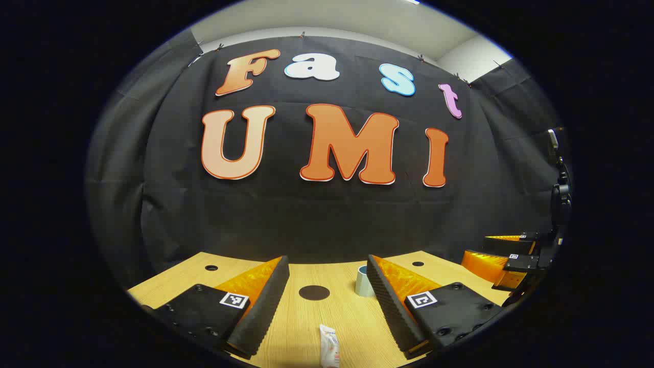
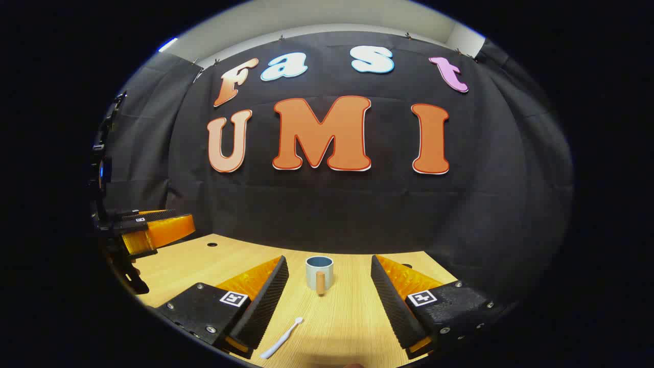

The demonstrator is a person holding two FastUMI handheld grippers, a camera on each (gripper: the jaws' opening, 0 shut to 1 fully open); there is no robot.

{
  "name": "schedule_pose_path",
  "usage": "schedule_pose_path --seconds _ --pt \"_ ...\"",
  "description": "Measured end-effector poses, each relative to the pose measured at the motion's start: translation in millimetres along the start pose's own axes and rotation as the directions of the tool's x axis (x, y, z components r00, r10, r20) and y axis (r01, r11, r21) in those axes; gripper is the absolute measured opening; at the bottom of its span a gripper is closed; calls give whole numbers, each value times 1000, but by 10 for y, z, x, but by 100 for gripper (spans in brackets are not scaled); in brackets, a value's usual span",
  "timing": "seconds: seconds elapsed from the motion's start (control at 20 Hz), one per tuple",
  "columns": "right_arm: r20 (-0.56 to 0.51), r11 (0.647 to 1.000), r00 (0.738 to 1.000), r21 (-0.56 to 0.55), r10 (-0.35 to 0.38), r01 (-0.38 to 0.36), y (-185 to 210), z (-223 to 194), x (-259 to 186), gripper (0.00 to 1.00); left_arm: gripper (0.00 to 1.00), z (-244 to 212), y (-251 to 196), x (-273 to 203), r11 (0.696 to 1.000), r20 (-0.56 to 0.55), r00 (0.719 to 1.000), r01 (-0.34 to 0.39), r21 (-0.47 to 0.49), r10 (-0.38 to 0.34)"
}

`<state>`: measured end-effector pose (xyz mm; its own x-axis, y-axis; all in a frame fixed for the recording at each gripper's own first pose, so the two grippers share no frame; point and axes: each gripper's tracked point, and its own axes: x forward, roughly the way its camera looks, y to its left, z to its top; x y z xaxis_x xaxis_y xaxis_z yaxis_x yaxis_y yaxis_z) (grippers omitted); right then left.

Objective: Put the toothbrush and toothpaste on the desktop into the cup, then pick up the cup and place it on the coaster on the desktop.

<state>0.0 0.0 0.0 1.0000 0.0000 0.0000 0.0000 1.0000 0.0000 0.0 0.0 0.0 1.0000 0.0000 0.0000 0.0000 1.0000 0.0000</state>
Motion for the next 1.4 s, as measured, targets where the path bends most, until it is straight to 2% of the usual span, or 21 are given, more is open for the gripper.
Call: schedule_pose_path --seconds 0.6,0.95,1.2,1.4 --pt "-43 998 998 42 52 -50 149 -27 -17 97 97 20 42 -5 1000 -40 999 17 -5 -17" --pt "-142 993 986 86 92 -81 175 -125 19 97 97 67 138 4 998 -90 996 11 56 -5" --pt "-236 991 964 71 125 -111 220 -191 45 96 97 20 199 31 996 -166 986 35 78 -22" --pt "-337 987 929 89 155 -132 284 -289 45 95 97 -221 183 60 992 -267 963 64 107 -33"
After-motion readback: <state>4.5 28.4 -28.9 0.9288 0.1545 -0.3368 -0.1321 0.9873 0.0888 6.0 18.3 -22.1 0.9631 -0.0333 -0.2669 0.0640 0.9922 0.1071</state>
